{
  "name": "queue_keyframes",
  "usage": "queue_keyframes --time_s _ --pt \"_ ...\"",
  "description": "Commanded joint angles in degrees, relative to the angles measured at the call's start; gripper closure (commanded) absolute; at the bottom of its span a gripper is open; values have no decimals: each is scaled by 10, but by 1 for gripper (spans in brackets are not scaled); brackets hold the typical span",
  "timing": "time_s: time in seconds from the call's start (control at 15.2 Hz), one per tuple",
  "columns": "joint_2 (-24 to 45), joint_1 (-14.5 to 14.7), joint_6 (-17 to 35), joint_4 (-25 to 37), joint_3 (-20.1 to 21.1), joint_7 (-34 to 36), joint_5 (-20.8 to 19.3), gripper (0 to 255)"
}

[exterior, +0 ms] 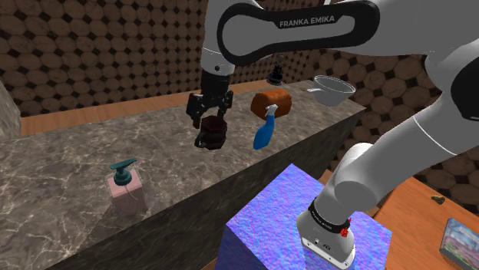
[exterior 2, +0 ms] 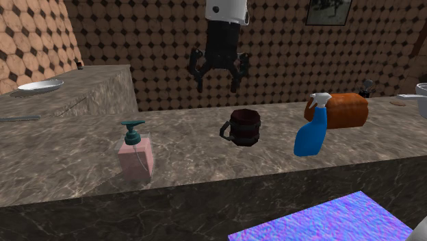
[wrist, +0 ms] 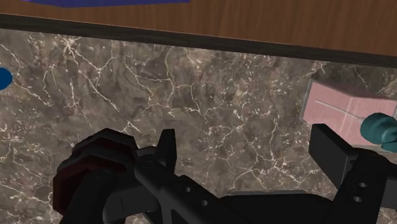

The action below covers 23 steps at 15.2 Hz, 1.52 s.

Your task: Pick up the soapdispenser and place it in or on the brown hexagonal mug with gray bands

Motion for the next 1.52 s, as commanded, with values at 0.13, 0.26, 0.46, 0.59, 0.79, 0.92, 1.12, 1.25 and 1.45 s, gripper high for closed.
queue_keyframes --time_s 0.13,0.26,0.46,0.59,0.79,0.92,1.12,1.25,1.45 --pt "78 10 23 54 35 42 -15 0" --pt "118 17 31 85 51 65 -28 0" --pt "182 30 38 137 71 101 -54 0" --pt "226 41 40 175 82 125 -74 0" --pt "294 65 36 239 92 160 -106 0" --pt "341 84 30 286 95 181 -129 0" --pt "411 116 14 364 96 208 -159 0" --pt "414 118 28 353 94 209 -161 0" --pt "420 120 48 339 93 211 -164 0"
